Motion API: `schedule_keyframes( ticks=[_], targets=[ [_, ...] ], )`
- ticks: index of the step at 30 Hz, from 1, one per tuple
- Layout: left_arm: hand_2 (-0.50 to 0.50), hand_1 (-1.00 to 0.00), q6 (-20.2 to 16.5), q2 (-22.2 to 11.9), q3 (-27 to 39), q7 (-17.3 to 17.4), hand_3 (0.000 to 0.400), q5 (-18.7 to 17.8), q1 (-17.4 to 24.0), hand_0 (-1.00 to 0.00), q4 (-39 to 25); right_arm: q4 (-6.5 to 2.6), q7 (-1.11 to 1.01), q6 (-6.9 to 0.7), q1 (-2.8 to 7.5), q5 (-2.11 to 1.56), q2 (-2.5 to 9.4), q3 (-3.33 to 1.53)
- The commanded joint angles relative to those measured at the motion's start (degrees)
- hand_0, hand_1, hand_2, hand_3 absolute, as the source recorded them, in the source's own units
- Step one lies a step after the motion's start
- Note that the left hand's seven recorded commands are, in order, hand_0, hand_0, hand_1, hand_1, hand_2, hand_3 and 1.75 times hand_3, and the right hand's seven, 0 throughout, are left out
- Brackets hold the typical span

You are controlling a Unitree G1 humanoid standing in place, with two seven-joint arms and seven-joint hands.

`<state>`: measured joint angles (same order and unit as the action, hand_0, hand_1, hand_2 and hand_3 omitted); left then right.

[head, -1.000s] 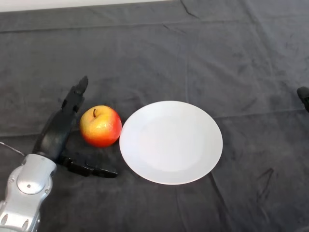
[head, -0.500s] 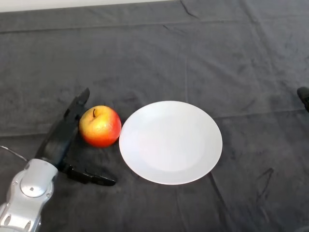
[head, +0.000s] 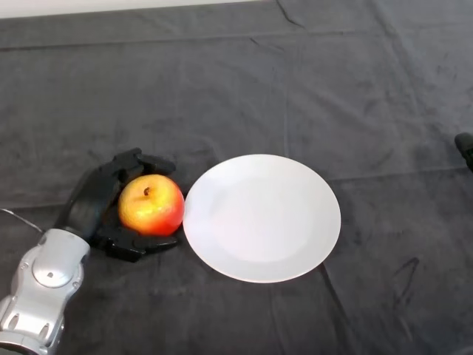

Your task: Move the apple to the plate

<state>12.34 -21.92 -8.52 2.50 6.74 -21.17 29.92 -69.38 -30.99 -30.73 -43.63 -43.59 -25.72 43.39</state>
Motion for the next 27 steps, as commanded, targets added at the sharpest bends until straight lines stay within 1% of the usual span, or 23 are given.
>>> schedule_keyframes(
  ticks=[1, 6, 10, 14, 16, 20, 22, 27],
  targets=[
    [0.00, -1.00, -0.57, -2.45, -0.69, 0.60, 0.400, 0.77, -1.31, -1.00, -1.84, 2.41, 0.41, 0.25, -0.57, -0.22, -0.83, 0.27],
    [0.00, -1.00, -2.99, -2.98, -0.56, 0.63, 0.400, 1.30, -1.00, -1.00, -6.55, 2.43, 0.41, 0.26, -0.56, -0.23, -0.82, 0.26],
    [0.00, -1.00, -5.83, -3.10, -0.81, 0.50, 0.400, 2.16, -0.91, -1.00, -11.59, 2.46, 0.42, 0.26, -0.55, -0.24, -0.81, 0.25],
    [0.00, -1.00, -9.31, -2.19, -2.10, -0.08, 0.400, 3.78, -1.37, -1.00, -16.85, 2.50, 0.44, 0.27, -0.53, -0.24, -0.79, 0.24],
    [0.00, -1.00, -10.31, -1.59, -3.07, -0.50, 0.400, 4.69, -1.42, -1.00, -18.88, 2.52, 0.44, 0.27, -0.52, -0.24, -0.78, 0.24],
    [0.00, -1.00, -10.77, 0.41, -6.23, -2.13, 0.400, 7.03, -1.68, -1.00, -20.35, 2.56, 0.46, 0.28, -0.51, -0.25, -0.77, 0.22],
    [0.00, -1.00, -10.12, 1.33, -8.11, -2.91, 0.400, 8.00, -1.94, -1.00, -19.71, 2.57, 0.47, 0.28, -0.50, -0.25, -0.77, 0.22],
    [0.00, -1.00, -7.90, 2.28, -11.80, -3.20, 0.400, 8.92, -2.80, -1.00, -16.72, 2.59, 0.47, 0.28, -0.50, -0.25, -0.76, 0.21]
  ],
)
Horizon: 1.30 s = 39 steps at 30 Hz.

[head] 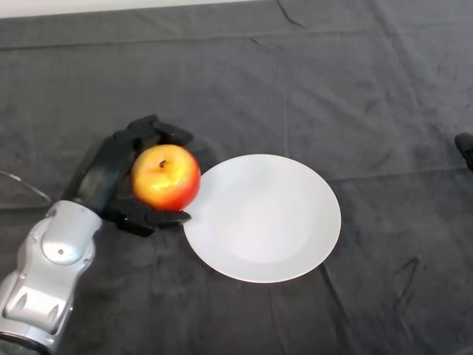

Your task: Move the apple to the plate

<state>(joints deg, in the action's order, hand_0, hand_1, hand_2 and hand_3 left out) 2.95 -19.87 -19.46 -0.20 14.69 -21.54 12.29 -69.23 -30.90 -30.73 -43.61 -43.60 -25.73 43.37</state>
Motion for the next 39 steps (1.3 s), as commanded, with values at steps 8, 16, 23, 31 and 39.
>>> schedule_keyframes(
  ticks=[8, 16, 23, 31, 39],
  targets=[
    [0.00, -1.00, 3.31, 0.19, -4.66, 1.21, 0.400, 0.99, -3.36, -1.00, 4.21, 2.42, 0.38, 0.27, -0.53, -0.26, -0.77, 0.22],
    [0.00, -1.00, 3.55, -0.59, -7.28, 3.76, 0.400, 0.96, -3.39, -1.00, 5.61, 2.36, 0.37, 0.26, -0.55, -0.28, -0.80, 0.22],
    [-0.22, -0.22, 2.41, -1.26, -8.74, 6.44, 0.260, 0.89, -3.85, -0.65, 5.63, 2.31, 0.35, 0.26, -0.57, -0.29, -0.82, 0.22],
    [0.00, 0.00, 1.39, -1.88, -9.03, 8.33, 0.000, 0.67, -4.28, 0.00, 5.06, 2.25, 0.33, 0.25, -0.59, -0.30, -0.84, 0.22],
    [0.00, 0.00, 1.01, -2.28, -8.32, 8.80, 0.000, 0.31, -4.44, 0.00, 4.34, 2.22, 0.32, 0.25, -0.61, -0.30, -0.85, 0.22]
  ],
)
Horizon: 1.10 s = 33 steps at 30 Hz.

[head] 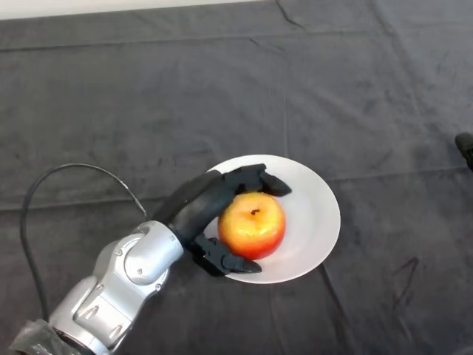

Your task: Move the apple to the plate

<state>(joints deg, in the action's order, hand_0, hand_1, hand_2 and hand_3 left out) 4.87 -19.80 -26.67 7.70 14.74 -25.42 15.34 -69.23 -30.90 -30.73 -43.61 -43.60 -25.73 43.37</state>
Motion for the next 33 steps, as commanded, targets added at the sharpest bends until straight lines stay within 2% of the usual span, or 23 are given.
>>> schedule_keyframes(
  ticks=[1, 13, 21, 33],
  targets=[
    [0.00, 0.00, -0.92, -2.39, -0.93, 0.87, 0.000, 0.18, -0.57, 0.00, 1.19, 2.21, 0.32, 0.26, -0.61, -0.30, -0.86, 0.22],
    [0.00, 0.00, -0.16, -3.22, 3.30, -0.40, 0.000, -2.31, 0.26, 0.00, -0.51, 2.22, 0.31, 0.27, -0.60, -0.30, -0.85, 0.21],
    [0.00, 0.00, 2.04, -4.38, 9.55, -2.46, 0.000, -6.53, 3.00, 0.00, -1.77, 2.27, 0.33, 0.28, -0.58, -0.30, -0.82, 0.20],
    [0.00, 0.00, 5.44, -3.32, 18.74, -7.40, 0.000, -13.73, 6.87, 0.00, 0.10, 2.41, 0.38, 0.30, -0.52, -0.30, -0.77, 0.17]
  ],
)
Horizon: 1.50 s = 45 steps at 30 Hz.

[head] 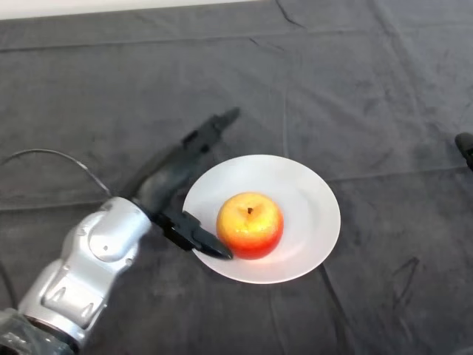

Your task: Move the apple to the plate

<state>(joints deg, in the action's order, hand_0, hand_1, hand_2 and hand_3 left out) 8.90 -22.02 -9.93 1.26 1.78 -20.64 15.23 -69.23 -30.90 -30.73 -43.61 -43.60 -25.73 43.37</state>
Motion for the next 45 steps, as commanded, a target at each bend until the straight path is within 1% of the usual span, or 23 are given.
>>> schedule_keyframes(
  ticks=[1, 10, 15, 18, 23, 27, 35, 45],
  targets=[
    [0.00, 0.00, 1.53, -1.07, 2.66, -1.17, 0.000, -1.38, 2.27, 0.00, 0.40, 2.42, 0.39, 0.30, -0.52, -0.30, -0.76, 0.17],
    [0.00, 0.00, 3.05, -1.73, 9.65, -1.85, 0.000, -7.56, 3.76, 0.00, 3.29, 2.50, 0.42, 0.30, -0.49, -0.31, -0.73, 0.15],
    [0.00, 0.00, 4.97, -1.96, 13.07, -2.13, 0.000, -10.18, 5.24, 0.00, 5.76, 2.52, 0.43, 0.30, -0.48, -0.32, -0.73, 0.15],
    [0.00, 0.00, 6.13, -2.62, 15.46, -1.63, 0.000, -11.99, 5.33, 0.00, 8.31, 2.52, 0.43, 0.29, -0.48, -0.32, -0.73, 0.15],
    [0.00, 0.00, 7.79, -4.68, 20.05, -0.21, 0.000, -14.91, 3.64, 0.00, 14.50, 2.48, 0.42, 0.28, -0.50, -0.33, -0.76, 0.15],
    [0.00, 0.00, 8.97, -6.22, 23.32, -0.03, 0.000, -16.25, 1.95, 0.00, 19.10, 2.41, 0.40, 0.27, -0.53, -0.34, -0.80, 0.16],
    [0.00, 0.00, 13.10, -8.61, 29.48, -1.07, 0.000, -18.00, -0.65, 0.00, 28.29, 2.18, 0.33, 0.24, -0.62, -0.35, -0.90, 0.19],
    [0.00, 0.00, 18.02, -11.98, 36.26, -3.50, 0.000, -19.82, -3.62, 0.00, 37.96, 1.80, 0.20, 0.21, -0.77, -0.36, -1.06, 0.24]
  ],
)
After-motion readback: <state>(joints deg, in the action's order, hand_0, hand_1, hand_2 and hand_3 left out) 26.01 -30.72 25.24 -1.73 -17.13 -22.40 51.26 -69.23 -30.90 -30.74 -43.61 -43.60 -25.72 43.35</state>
